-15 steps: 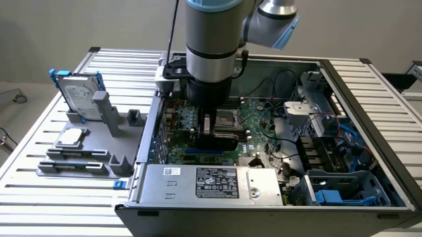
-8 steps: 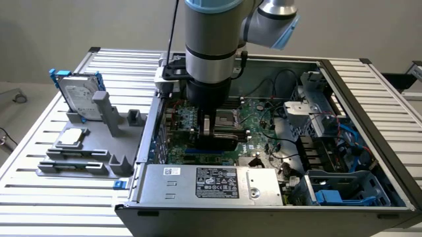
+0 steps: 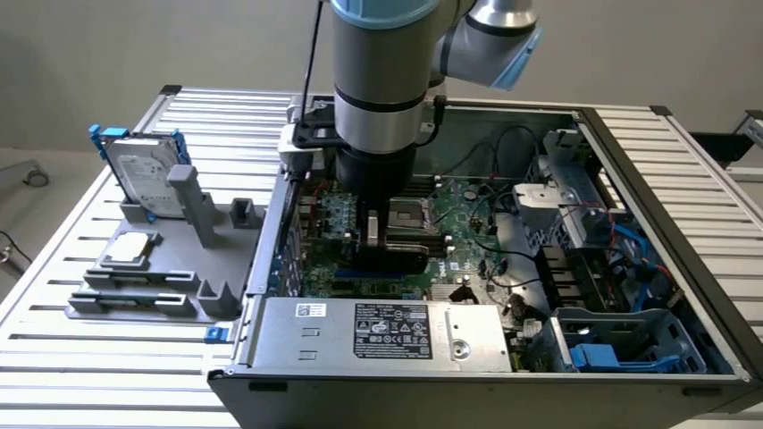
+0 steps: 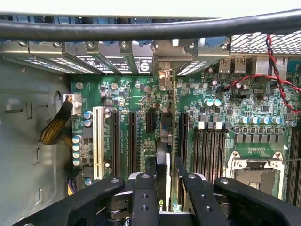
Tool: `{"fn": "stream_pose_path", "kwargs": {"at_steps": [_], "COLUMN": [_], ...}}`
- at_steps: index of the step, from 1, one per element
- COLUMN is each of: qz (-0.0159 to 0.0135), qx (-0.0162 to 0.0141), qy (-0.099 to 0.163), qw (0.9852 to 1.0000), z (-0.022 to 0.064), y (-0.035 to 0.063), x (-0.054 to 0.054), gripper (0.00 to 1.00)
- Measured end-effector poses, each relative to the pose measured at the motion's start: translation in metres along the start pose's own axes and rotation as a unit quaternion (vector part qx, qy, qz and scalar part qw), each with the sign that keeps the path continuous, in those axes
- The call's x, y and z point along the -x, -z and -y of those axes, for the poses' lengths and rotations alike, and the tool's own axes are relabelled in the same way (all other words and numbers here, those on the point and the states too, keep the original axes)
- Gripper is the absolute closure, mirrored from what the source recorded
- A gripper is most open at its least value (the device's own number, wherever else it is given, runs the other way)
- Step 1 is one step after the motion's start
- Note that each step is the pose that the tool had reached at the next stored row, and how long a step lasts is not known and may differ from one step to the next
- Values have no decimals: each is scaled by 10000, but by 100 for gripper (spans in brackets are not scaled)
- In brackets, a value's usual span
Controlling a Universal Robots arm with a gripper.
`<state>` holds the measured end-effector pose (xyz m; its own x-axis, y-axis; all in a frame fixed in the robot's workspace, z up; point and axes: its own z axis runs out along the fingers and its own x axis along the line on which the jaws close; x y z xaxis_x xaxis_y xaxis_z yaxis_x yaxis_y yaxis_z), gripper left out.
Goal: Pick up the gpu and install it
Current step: 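Insert the gpu into the slot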
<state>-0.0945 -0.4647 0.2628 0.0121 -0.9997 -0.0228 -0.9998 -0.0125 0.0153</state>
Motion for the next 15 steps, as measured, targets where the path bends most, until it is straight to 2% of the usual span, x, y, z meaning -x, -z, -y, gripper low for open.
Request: {"fn": "stream_pose_path", "kwargs": {"at_steps": [9, 15], "qz": [3, 5], "qx": [12, 43], "qy": [15, 19], "qw": [10000, 10000], "z": [-7, -7], "y": [-18, -20], "x": [6, 17], "gripper": [74, 74]}}
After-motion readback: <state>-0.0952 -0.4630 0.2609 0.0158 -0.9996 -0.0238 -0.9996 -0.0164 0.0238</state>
